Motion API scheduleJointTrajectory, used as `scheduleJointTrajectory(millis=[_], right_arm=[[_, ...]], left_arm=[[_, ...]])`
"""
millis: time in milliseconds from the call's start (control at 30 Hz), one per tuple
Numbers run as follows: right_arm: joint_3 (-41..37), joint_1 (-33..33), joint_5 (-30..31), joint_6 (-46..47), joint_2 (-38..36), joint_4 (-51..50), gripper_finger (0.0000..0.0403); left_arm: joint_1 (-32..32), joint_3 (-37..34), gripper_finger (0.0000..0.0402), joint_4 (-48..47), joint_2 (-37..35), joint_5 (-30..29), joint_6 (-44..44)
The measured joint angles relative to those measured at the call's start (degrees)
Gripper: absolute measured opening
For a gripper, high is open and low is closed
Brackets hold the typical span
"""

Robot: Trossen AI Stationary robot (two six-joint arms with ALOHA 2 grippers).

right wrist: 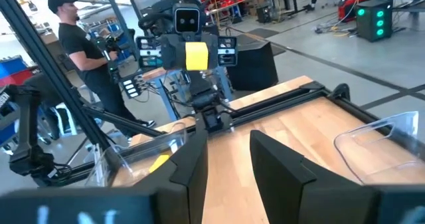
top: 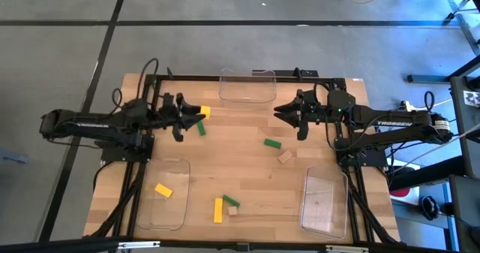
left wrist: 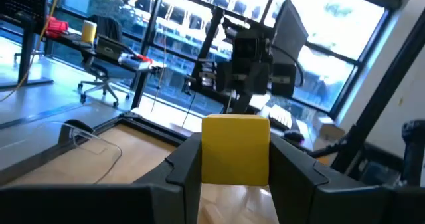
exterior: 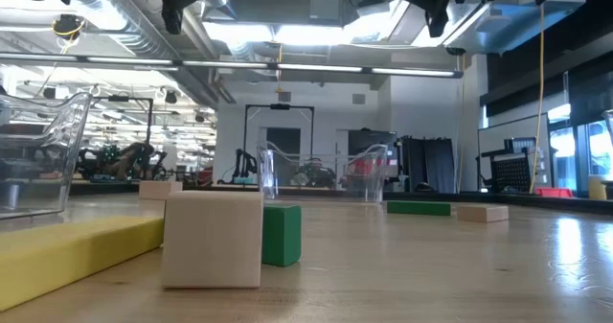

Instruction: Sort & place blocks by color

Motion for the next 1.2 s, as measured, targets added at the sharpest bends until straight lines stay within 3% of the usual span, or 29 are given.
scheduleJointTrajectory(millis=[633, 767, 867, 967, 1067, 1200], right_arm=[[0.0, 0.0, -0.1, 0.2, 0.0, 0.0, 0.0116], [0.0, 0.0, -0.1, 0.2, 0.0, 0.0, 0.0116], [0.0, 0.0, -0.1, 0.2, 0.0, 0.0, 0.0116], [0.0, 0.0, -0.1, 0.2, 0.0, 0.0, 0.0116], [0.0, 0.0, -0.1, 0.1, 0.0, 0.0, 0.0116], [0.0, 0.0, -0.1, 0.0, 0.0, 0.0, 0.0116]], left_arm=[[-0.4, 0.0, 0.0126, 0.1, -0.1, -0.4, 0.4], [-0.4, 0.8, 0.0126, -1.6, -0.1, 3.7, -1.6], [-2.0, 4.8, 0.0126, -10.0, 0.0, 8.9, -5.0], [-6.8, 11.4, 0.0126, -26.8, 1.6, 11.9, -8.2], [-14.5, 19.0, 0.0125, -44.9, 4.9, 11.5, -11.1], [-26.8, 26.3, 0.0125, -61.1, 11.2, 10.0, -15.7]])
